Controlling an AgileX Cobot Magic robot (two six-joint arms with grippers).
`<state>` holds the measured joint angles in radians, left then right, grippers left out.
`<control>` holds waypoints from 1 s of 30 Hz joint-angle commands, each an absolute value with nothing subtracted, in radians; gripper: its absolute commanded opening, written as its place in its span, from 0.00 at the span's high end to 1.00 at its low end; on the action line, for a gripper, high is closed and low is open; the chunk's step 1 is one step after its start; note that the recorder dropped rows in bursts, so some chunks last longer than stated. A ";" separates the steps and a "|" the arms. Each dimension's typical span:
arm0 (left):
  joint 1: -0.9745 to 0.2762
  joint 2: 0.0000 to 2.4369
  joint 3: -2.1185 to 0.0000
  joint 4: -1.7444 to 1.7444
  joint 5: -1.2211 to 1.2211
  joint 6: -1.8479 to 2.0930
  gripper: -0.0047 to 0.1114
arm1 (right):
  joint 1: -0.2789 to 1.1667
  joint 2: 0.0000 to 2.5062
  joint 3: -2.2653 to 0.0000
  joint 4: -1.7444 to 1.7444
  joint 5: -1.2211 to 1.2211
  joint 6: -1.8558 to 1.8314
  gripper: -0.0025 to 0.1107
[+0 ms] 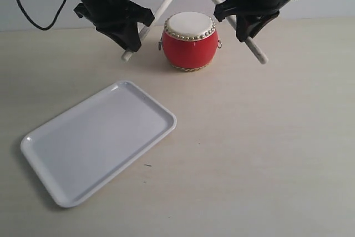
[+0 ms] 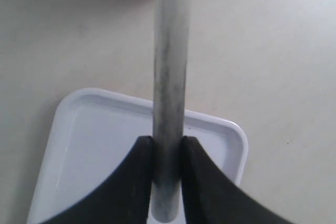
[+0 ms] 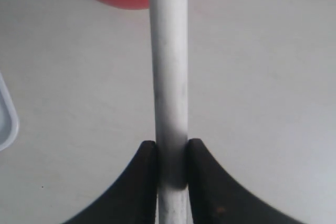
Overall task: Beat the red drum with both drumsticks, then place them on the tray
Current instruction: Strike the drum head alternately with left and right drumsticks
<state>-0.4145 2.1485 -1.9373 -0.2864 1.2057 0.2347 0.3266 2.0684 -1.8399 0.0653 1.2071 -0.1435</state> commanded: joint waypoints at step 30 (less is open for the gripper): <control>-0.439 2.217 -2.016 -0.254 1.221 0.212 0.96 | 0.325 2.027 -2.070 0.054 1.221 -0.148 0.98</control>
